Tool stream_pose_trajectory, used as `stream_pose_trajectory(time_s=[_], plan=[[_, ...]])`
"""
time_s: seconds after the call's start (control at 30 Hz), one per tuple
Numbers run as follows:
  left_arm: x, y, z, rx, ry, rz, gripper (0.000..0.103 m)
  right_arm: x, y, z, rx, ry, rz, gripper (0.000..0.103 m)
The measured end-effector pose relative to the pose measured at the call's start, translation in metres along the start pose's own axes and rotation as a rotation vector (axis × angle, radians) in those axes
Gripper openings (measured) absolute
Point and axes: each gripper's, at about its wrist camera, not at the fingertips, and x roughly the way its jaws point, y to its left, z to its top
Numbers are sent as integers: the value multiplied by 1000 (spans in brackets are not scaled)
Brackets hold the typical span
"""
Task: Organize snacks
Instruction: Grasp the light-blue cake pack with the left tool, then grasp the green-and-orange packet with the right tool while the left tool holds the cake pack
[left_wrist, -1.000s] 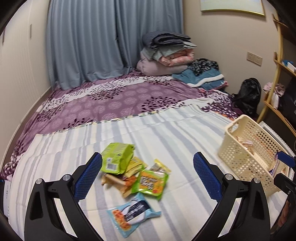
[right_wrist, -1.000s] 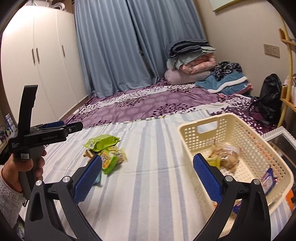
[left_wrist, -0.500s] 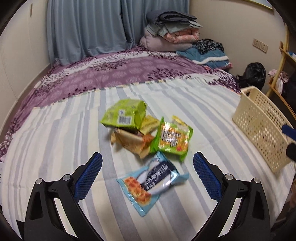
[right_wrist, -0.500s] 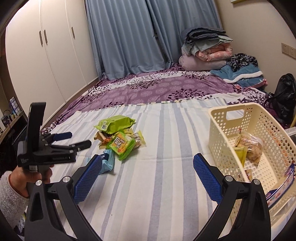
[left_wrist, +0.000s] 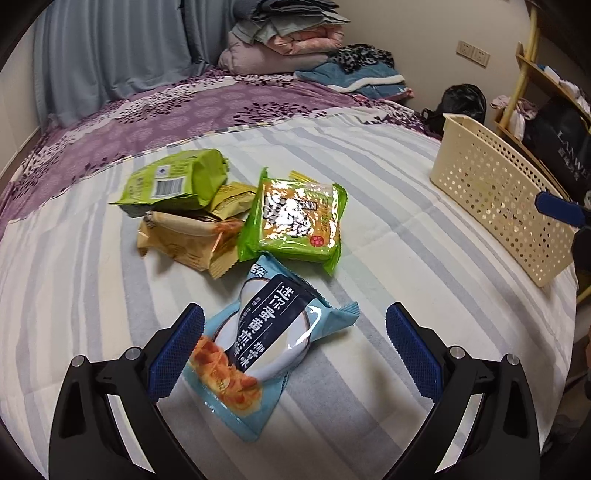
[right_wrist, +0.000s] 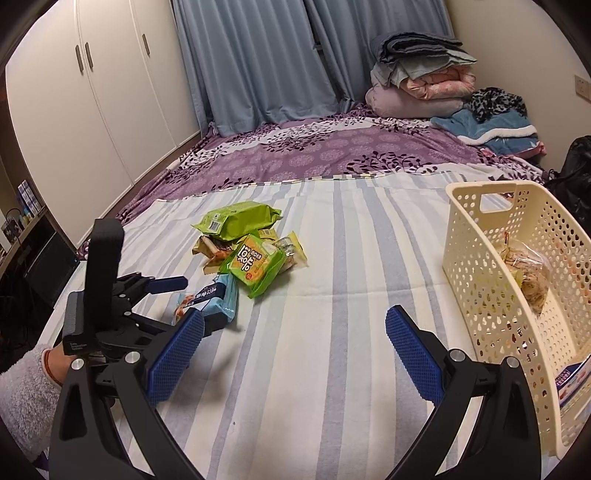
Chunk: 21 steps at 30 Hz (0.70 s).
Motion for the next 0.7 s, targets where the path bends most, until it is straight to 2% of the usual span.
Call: stream_pose_trajectory(time_s=[0.17,0.33,0.37,0.5,0.53,0.7], plan=[[16,1,-1,39,24,-9,100,9,2,-1,2,22,-1,98],[27,12,1,5,40,-13,99,20,10,-1,-8,42,3,98],[28,14,1,-1,37,-23,93,22,11,-2,-11,46,4,98],[26,10,0,21,12,-33,82,34,14,-1,-9,60,4,98],[24,8,-1,30,4,-47,74,37,15,-1,-6,64,3,98],[14,9,-5,4,-16,-53,70,59,13,2,31,88,15,98]])
